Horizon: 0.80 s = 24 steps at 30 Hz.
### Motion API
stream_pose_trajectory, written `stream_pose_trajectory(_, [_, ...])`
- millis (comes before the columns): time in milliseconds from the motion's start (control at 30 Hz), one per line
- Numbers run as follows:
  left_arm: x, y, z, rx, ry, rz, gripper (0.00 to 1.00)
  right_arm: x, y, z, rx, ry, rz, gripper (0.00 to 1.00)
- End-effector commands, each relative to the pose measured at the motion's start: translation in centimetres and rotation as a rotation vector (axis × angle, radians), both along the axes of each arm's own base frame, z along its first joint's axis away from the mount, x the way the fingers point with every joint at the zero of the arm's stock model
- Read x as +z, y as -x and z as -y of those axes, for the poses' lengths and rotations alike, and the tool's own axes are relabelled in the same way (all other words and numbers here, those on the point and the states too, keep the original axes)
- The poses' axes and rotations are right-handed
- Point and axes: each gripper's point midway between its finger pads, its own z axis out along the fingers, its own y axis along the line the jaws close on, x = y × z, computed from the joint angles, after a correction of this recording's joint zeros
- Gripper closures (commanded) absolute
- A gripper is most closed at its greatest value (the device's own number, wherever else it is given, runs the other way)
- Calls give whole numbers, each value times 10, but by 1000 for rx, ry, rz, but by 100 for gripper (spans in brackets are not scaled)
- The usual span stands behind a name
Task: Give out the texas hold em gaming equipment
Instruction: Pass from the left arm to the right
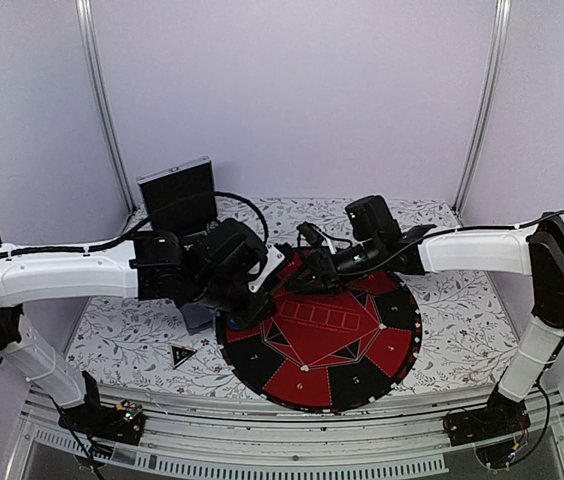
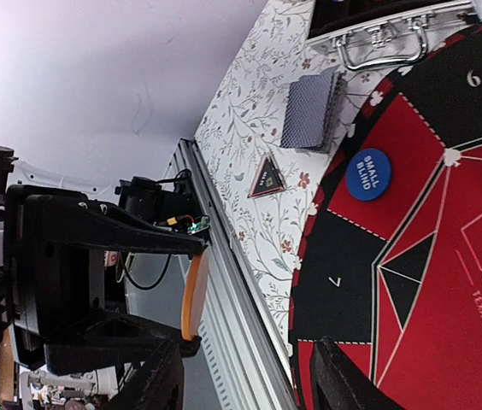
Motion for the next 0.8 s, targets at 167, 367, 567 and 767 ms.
stream_pose_trajectory(167, [19, -14, 22, -67, 35, 149, 60, 7, 12, -35, 113, -112, -66, 50])
stream_pose_trajectory(367, [4, -18, 21, -60, -25, 138, 60, 5, 12, -40, 124, -107, -60, 51])
stream_pose_trajectory(567, [0, -17, 18, -53, -40, 131, 60, 7, -11, -15, 34, -68, -9, 50])
stream_pose_trajectory(767, [0, -17, 16, -46, -40, 133, 60, 25, -4, -13, 74, -113, 35, 48])
